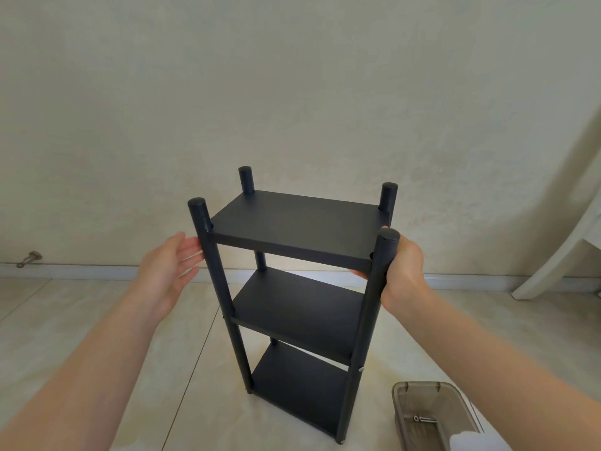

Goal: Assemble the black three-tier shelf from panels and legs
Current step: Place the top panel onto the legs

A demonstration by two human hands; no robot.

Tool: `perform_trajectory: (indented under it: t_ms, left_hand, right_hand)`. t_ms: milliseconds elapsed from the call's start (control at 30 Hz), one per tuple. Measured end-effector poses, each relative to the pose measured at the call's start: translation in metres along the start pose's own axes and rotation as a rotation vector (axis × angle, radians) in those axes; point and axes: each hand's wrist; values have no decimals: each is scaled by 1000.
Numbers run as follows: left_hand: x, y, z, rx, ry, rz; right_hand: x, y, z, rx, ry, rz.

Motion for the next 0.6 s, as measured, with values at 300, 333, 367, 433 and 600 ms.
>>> perform_trajectory:
  t_ms: [300, 333, 367, 433, 600]
  left_hand:
    - [-2, -10, 5, -81, -64, 101]
    - [-2, -10, 5, -110, -73, 130]
    - [-3, -11, 5, -145, -104, 171]
    - [-5, -12, 3, -198, -203, 253]
    - [-13, -9, 1, -217, -273, 305]
  right_hand:
    - [16, -9, 18, -50, 52, 67]
    - [18, -9, 19, -63, 60, 90]
    - [19, -10, 20, -74, 68, 115]
    - [21, -10, 21, -97, 82, 161]
    - [24, -10, 24, -129, 104, 190]
Point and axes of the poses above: each hand's wrist, its own x-axis towards the middle knuckle, its own y-axis out of the palm, z = x × y, and after that the axes turned 10 degrees about -z, right-handed
